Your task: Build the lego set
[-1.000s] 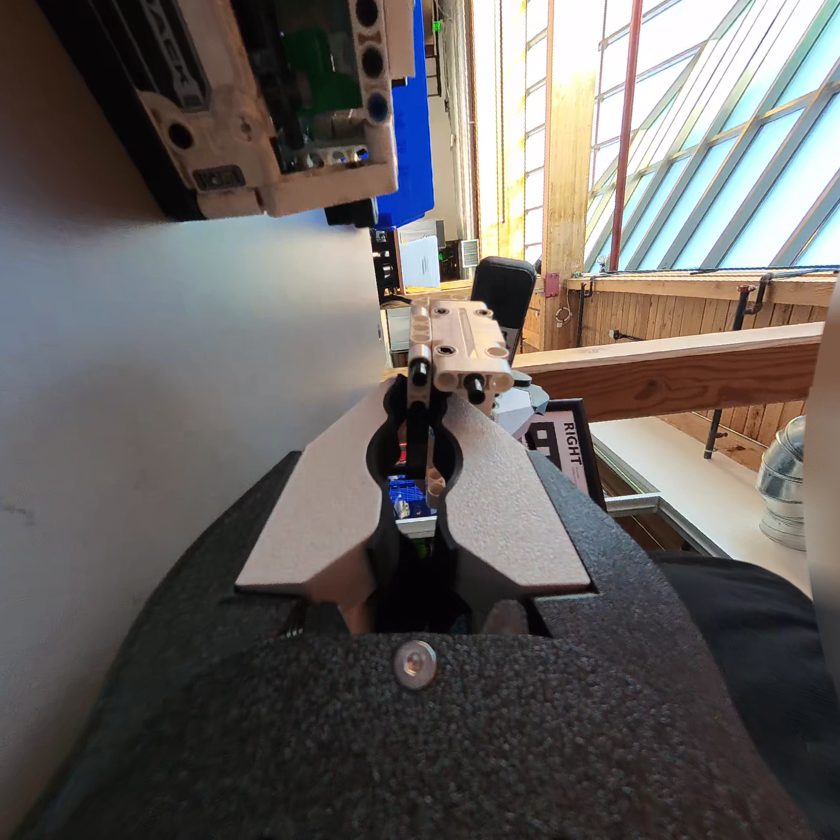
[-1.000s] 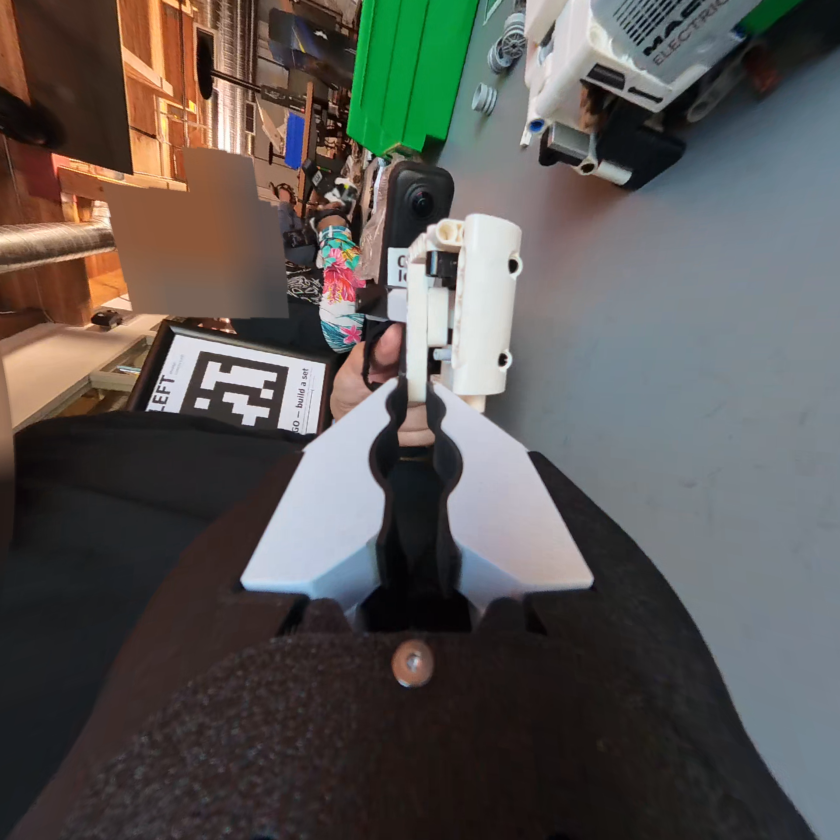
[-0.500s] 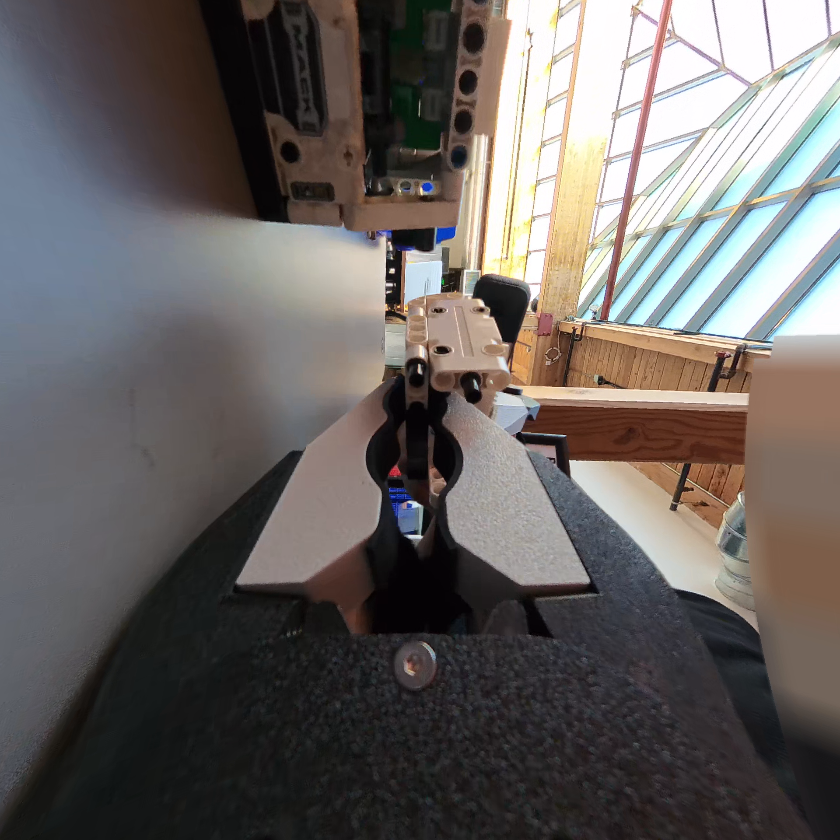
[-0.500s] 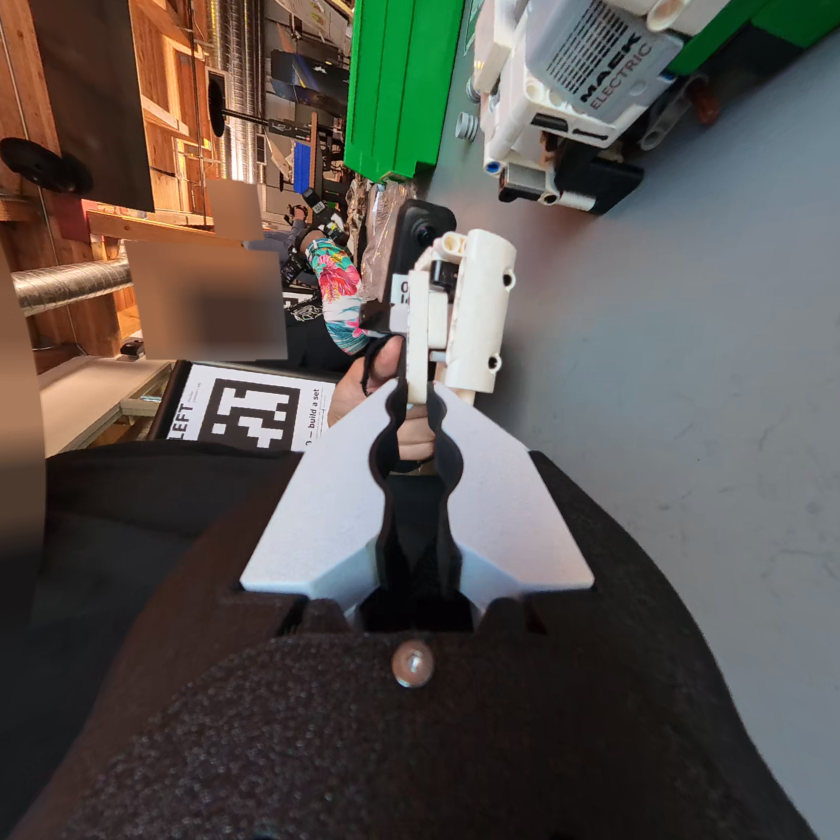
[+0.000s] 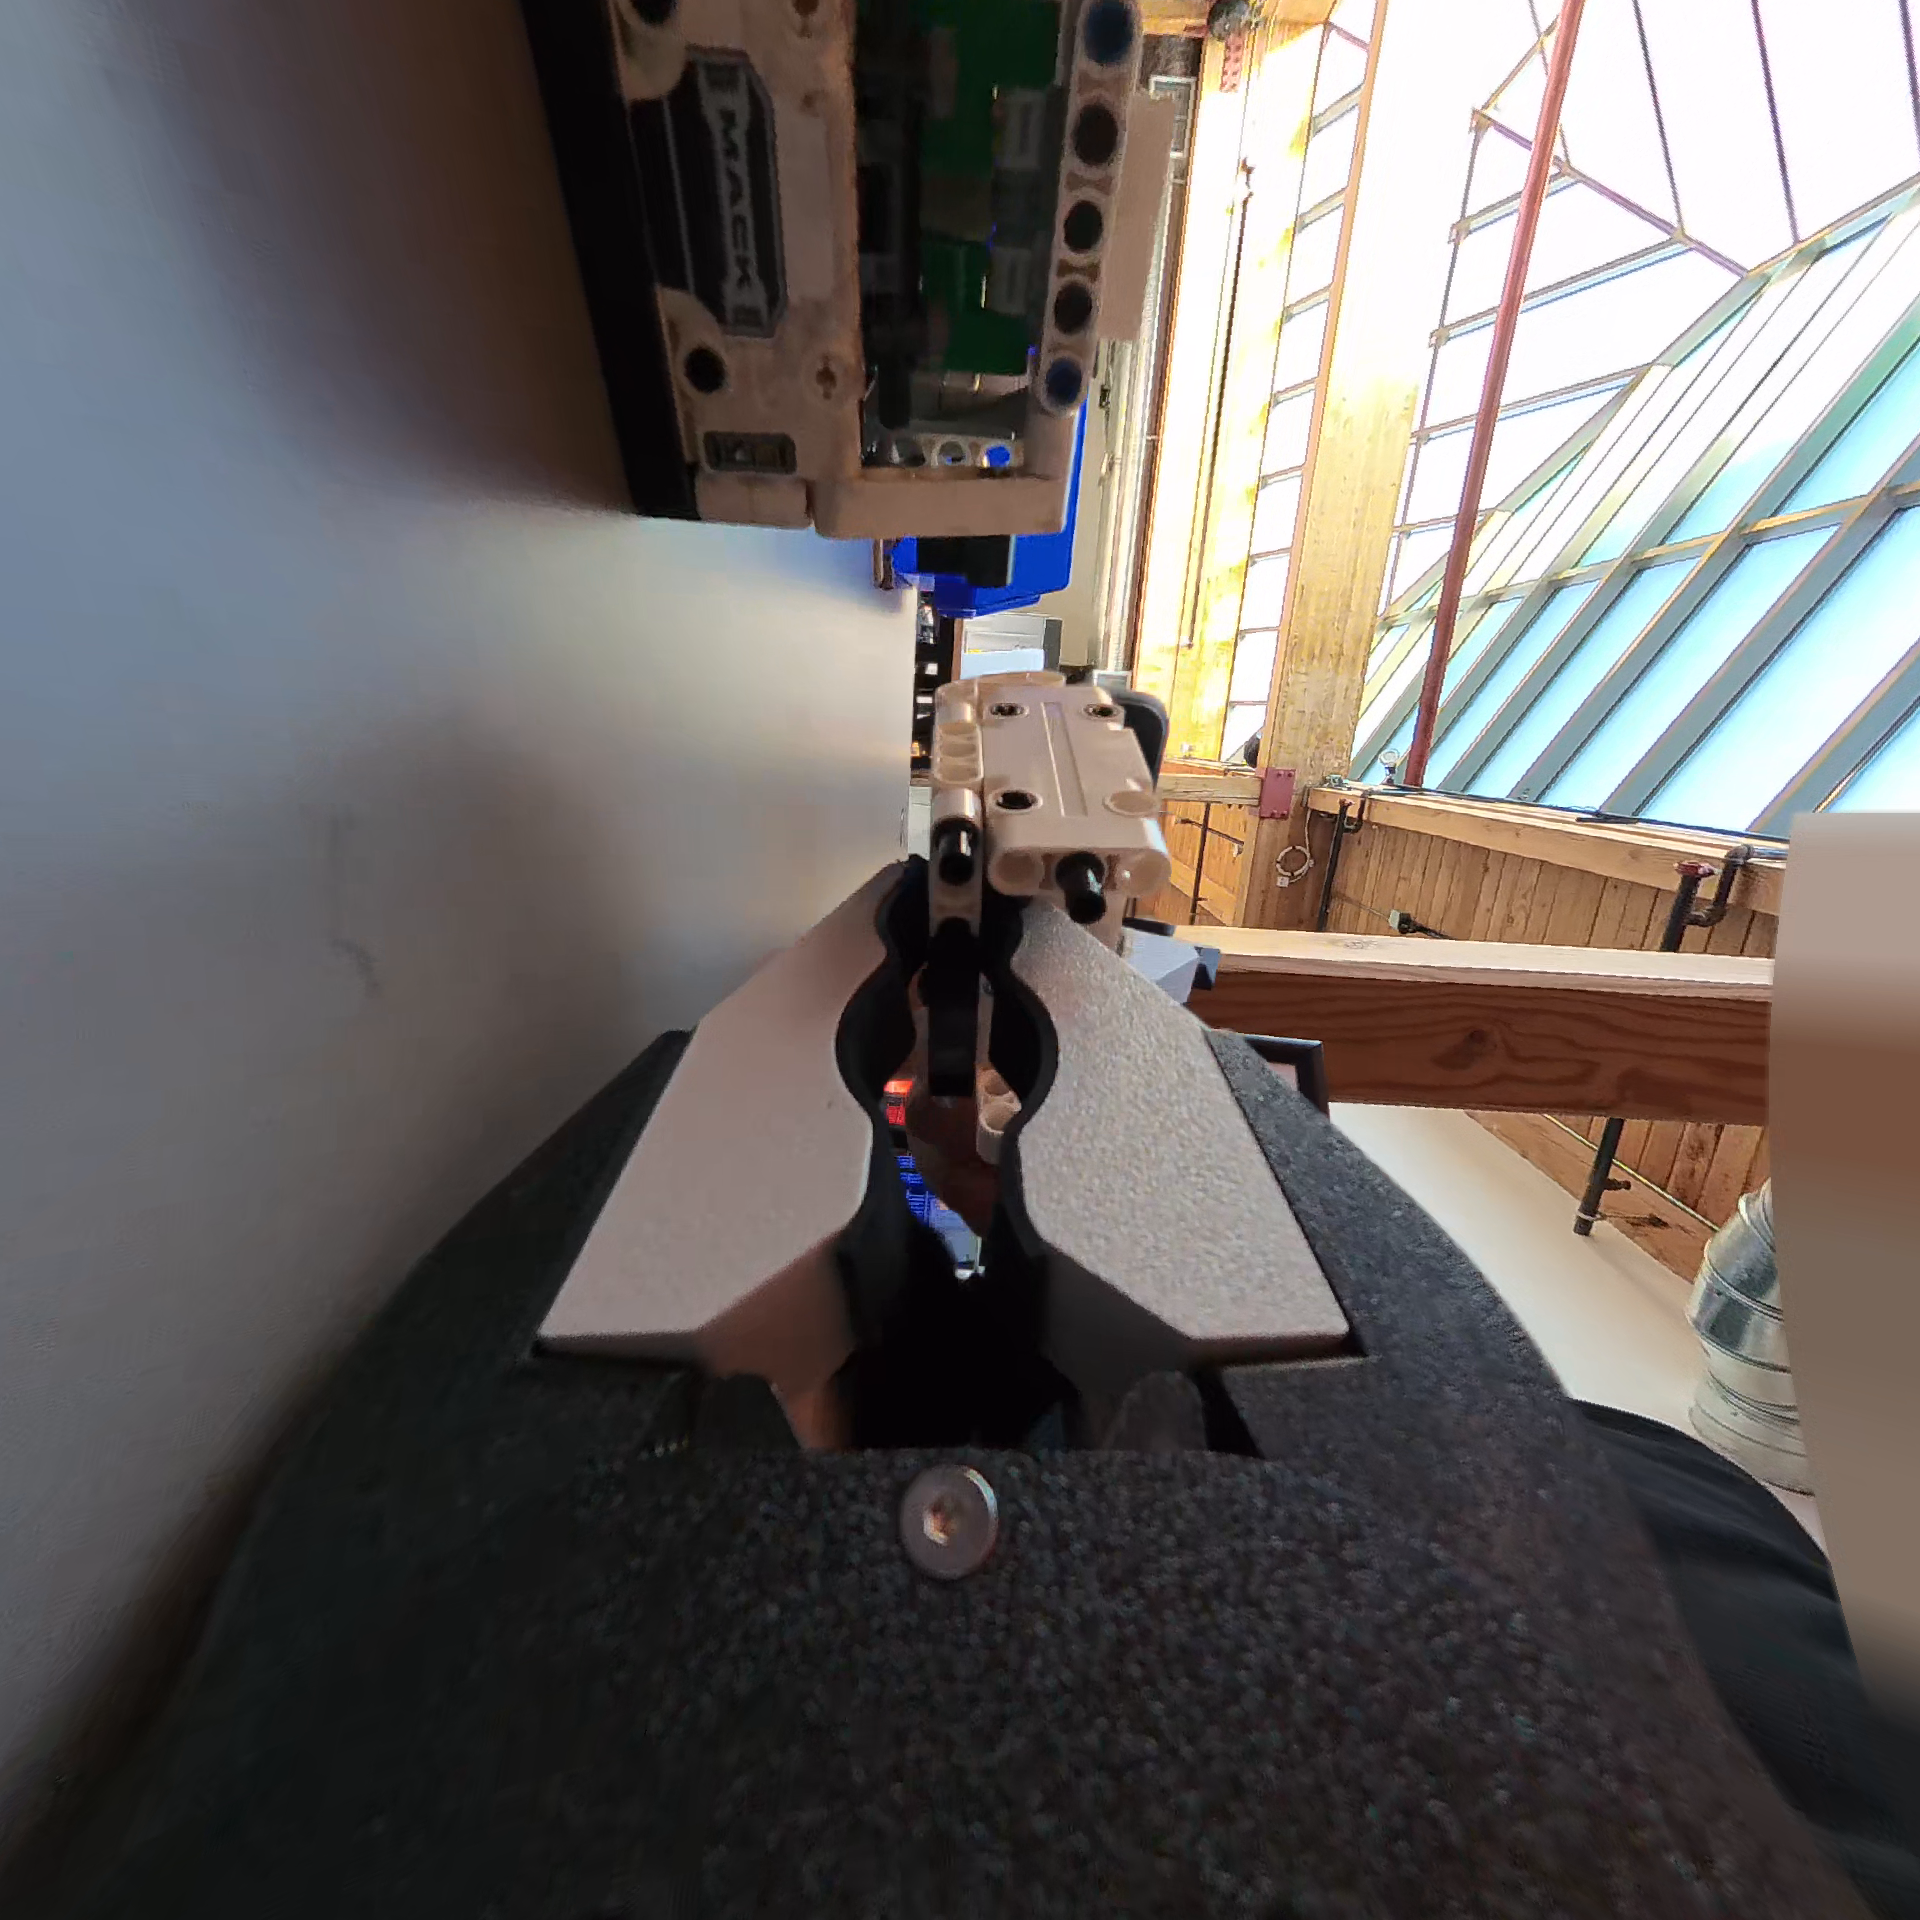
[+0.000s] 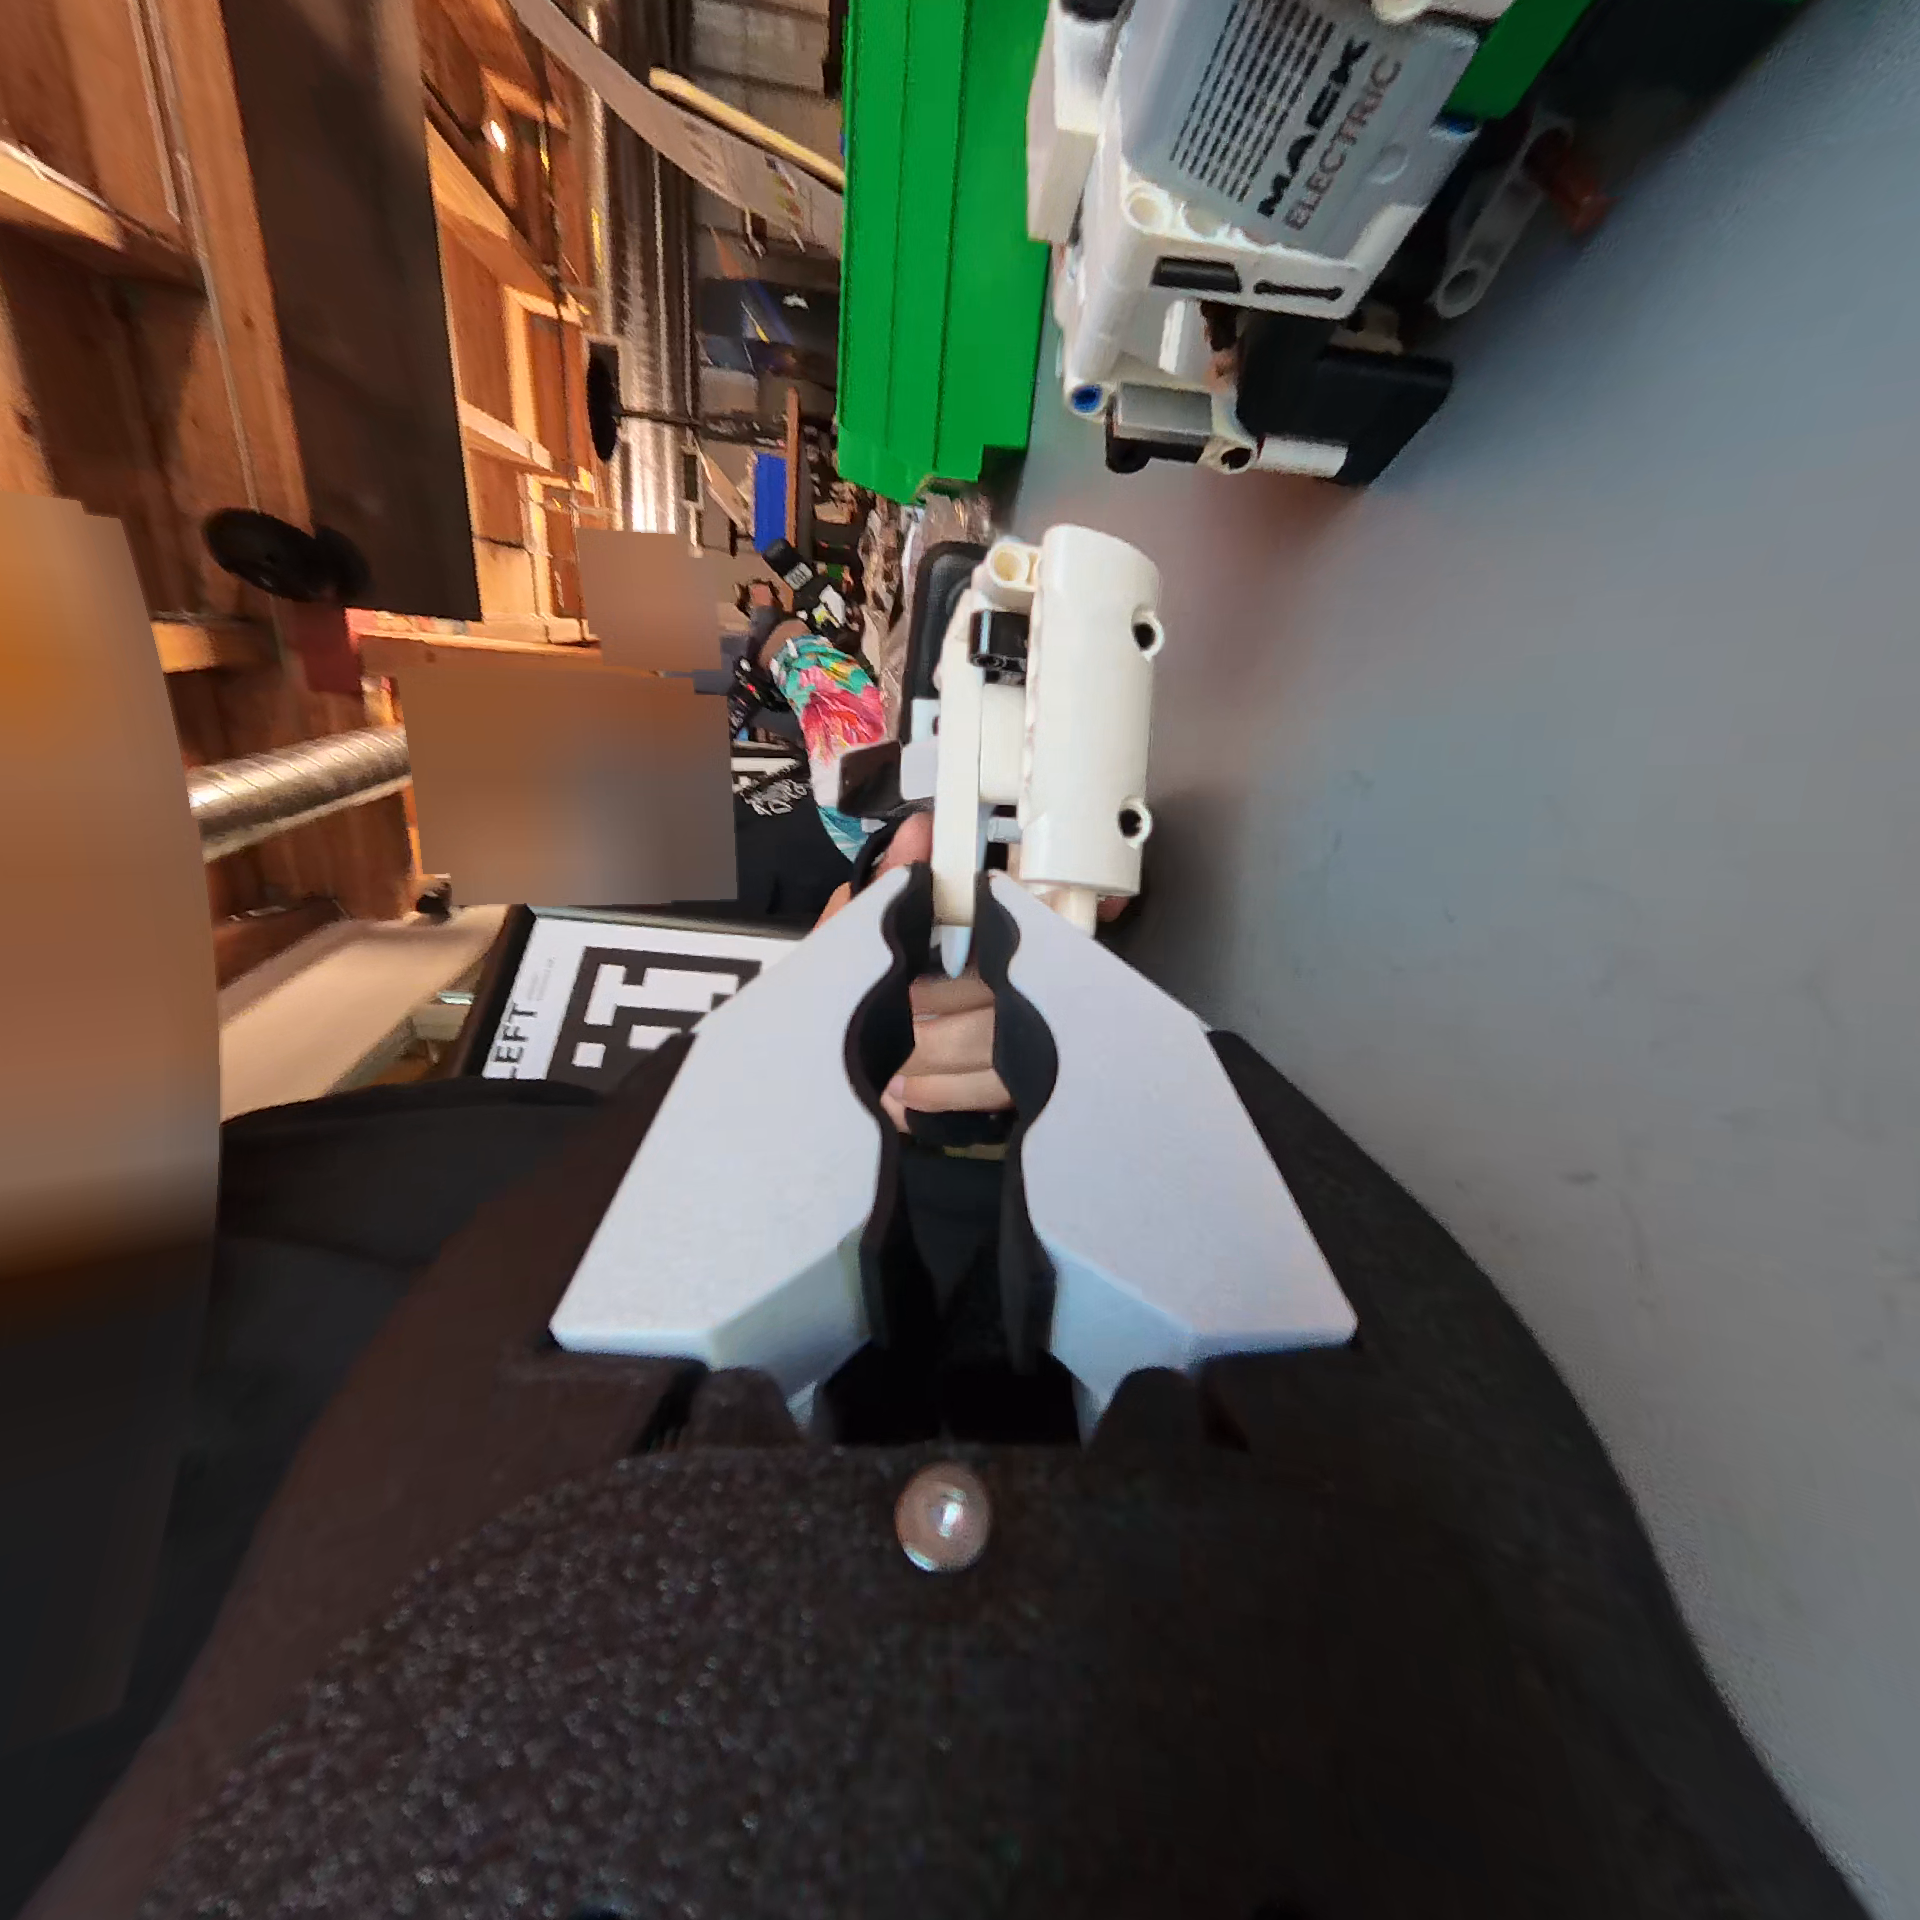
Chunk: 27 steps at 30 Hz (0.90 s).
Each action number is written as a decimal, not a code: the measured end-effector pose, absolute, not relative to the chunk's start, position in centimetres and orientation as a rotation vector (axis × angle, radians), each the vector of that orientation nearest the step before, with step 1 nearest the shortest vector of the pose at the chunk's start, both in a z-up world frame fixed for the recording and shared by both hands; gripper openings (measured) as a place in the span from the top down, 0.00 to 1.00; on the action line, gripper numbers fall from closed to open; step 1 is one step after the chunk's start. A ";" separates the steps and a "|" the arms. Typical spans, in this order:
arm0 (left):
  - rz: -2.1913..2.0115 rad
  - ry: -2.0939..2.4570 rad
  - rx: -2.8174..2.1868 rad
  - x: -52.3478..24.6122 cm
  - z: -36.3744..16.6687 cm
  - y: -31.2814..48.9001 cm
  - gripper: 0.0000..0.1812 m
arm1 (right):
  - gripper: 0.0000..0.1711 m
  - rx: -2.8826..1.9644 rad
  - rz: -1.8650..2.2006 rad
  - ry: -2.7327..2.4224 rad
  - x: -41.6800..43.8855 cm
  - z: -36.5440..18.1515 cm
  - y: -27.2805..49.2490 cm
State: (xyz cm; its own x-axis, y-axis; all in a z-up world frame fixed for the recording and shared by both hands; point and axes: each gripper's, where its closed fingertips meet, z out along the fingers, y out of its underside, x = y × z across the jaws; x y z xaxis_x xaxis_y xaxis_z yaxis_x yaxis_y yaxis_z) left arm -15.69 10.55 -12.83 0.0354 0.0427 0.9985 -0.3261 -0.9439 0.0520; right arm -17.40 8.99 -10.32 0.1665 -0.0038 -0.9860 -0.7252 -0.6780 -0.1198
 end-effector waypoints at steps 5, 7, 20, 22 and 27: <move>2.002 -0.256 2.028 -15.9 -12.7 10.8 0.97 | 0.96 -1.831 1.548 0.711 -17.0 -10.5 8.9; 1.999 -0.266 2.028 -15.9 -12.8 10.7 0.97 | 0.96 -1.842 1.556 0.707 -17.2 -10.5 8.8; 1.993 -0.248 2.081 -15.6 -13.3 10.6 0.97 | 0.95 -2.092 1.189 0.502 -17.2 -11.3 9.0; 1.994 -0.246 2.079 -15.7 -13.3 10.6 0.97 | 0.95 -2.137 1.083 0.452 -17.1 -11.4 9.1; 1.992 -0.247 2.093 -15.7 -13.4 10.5 0.97 | 0.95 -2.169 0.997 0.415 -17.1 -11.5 9.0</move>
State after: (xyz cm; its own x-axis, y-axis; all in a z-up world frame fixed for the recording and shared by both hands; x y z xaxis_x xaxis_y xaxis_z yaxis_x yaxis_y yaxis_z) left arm -15.68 10.55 -13.36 0.0561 0.0431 0.9975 -0.2857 -0.9566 0.0574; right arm -17.14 9.04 -11.53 0.6518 0.0020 -0.7584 -0.5397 -0.7014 -0.4656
